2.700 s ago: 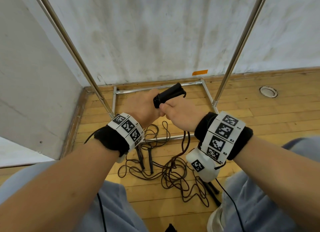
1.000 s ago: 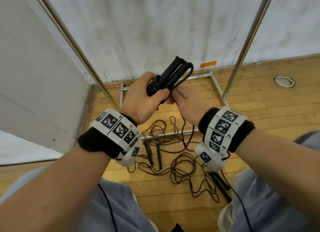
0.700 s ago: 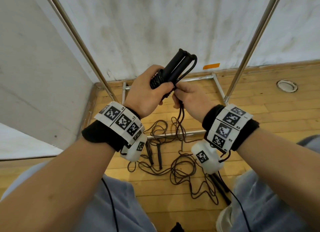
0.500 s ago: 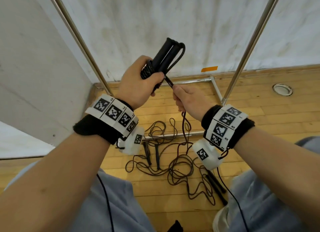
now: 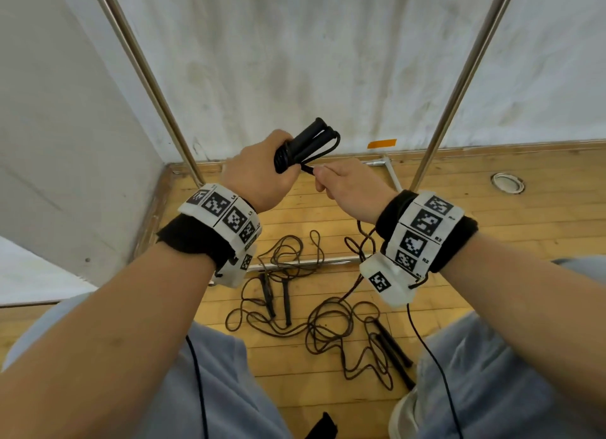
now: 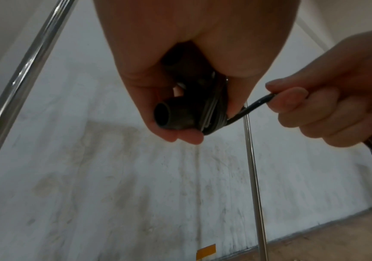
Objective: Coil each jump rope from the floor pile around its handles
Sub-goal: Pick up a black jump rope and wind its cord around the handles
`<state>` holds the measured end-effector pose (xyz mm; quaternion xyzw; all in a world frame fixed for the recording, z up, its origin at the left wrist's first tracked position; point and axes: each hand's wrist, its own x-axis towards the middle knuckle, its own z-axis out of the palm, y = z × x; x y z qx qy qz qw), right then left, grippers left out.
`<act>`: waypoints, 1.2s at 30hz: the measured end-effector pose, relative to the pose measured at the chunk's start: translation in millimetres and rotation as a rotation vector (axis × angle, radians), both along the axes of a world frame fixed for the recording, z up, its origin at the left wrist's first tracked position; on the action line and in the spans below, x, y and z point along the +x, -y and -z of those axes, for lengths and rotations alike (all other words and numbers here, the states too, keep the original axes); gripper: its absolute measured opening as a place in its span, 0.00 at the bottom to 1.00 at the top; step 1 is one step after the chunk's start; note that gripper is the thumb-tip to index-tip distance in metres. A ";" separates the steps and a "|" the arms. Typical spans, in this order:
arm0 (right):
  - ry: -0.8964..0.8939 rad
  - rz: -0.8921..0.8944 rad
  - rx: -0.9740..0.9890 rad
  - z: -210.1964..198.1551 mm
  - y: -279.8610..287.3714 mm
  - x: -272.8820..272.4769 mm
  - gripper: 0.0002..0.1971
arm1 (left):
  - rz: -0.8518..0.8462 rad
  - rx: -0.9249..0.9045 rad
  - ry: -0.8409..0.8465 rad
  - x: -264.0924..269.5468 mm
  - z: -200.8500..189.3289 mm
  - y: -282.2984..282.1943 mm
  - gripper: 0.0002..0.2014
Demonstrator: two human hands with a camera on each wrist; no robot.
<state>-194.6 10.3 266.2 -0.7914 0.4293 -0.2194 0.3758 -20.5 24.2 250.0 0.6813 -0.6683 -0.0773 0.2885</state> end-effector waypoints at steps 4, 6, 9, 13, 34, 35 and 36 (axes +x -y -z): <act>0.005 0.010 0.010 -1.1 0.6 -0.4 0.19 | 0.006 -0.004 0.081 -0.3 3.0 2.3 0.12; 0.015 0.005 0.010 0.1 0.5 -1.6 0.19 | -0.025 0.020 0.129 2.5 5.2 5.5 0.12; -0.051 -0.019 -0.062 4.7 0.4 -3.0 0.18 | -0.063 0.073 0.181 7.7 9.6 7.8 0.12; -0.219 -0.078 -0.149 10.4 3.7 -4.1 0.10 | -0.004 0.201 0.242 2.5 15.9 7.4 0.14; -0.146 0.075 -0.197 -3.9 32.2 -34.1 0.18 | 0.306 0.206 0.150 -47.4 14.6 -18.8 0.13; -0.098 0.087 -0.139 -3.6 35.3 -35.6 0.18 | 0.322 0.196 0.135 -46.2 13.2 -19.9 0.11; -0.054 0.095 -0.086 -3.2 38.1 -37.6 0.17 | 0.339 0.183 0.116 -45.3 10.9 -21.6 0.10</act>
